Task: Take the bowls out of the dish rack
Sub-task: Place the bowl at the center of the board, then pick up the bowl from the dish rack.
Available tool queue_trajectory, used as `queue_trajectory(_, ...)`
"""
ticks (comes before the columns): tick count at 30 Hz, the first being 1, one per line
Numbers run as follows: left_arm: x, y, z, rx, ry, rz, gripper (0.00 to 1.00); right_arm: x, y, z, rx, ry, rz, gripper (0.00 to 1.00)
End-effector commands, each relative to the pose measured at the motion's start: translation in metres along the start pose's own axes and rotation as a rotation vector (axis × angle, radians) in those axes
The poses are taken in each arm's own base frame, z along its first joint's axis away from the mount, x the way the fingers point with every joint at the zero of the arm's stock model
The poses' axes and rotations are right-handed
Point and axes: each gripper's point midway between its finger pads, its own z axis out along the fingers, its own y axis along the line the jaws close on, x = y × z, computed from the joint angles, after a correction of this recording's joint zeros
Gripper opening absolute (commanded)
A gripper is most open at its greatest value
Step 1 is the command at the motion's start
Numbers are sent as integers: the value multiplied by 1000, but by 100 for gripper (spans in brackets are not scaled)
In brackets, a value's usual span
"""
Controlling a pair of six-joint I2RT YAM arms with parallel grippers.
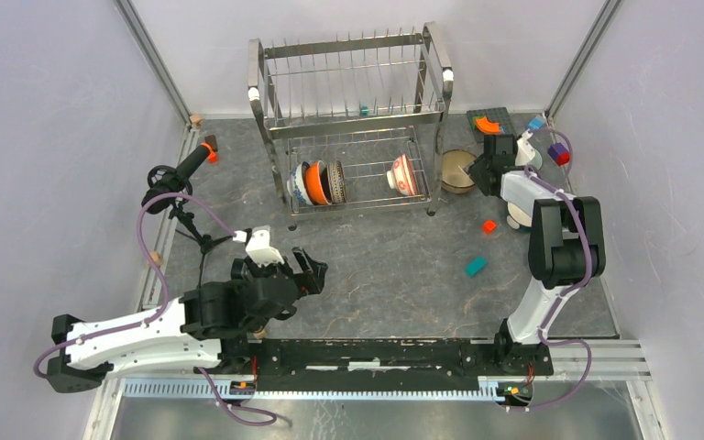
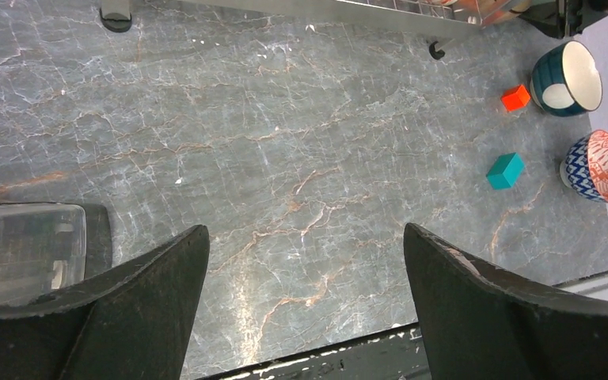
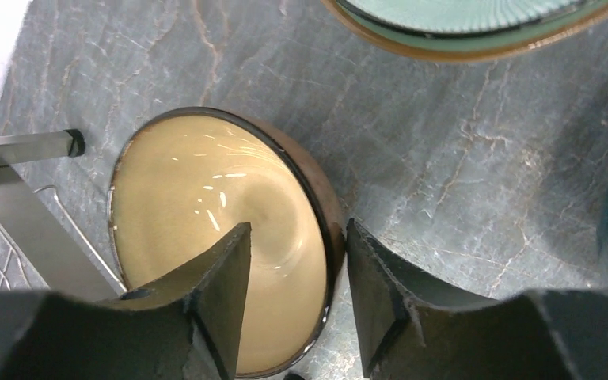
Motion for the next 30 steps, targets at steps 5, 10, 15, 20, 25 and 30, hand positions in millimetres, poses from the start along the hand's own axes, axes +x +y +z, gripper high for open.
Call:
queue_trajectory(5, -4, -4, -1, 18, -14, -45, 100, -65, 50, -50, -132, -143, -54, 66)
queue_trajectory(10, -13, 0, -3, 17, -49, 6, 100, -83, 52, -101, -197, -201, -120, 73)
queue_trajectory(15, -33, 2, -5, 21, -134, 70, 100, -59, 40, -157, -392, -245, -204, 71)
queue_trajectory(20, -45, -4, -3, 18, -178, 193, 100, -7, 39, -241, -733, -410, -330, 67)
queue_trajectory(25, -48, -12, 4, -23, -181, 341, 100, 49, 55, -307, -1011, -446, -622, 69)
queue_trajectory(30, -54, -30, 9, -14, -189, 471, 100, 90, 64, -309, -1065, -410, -752, 72)
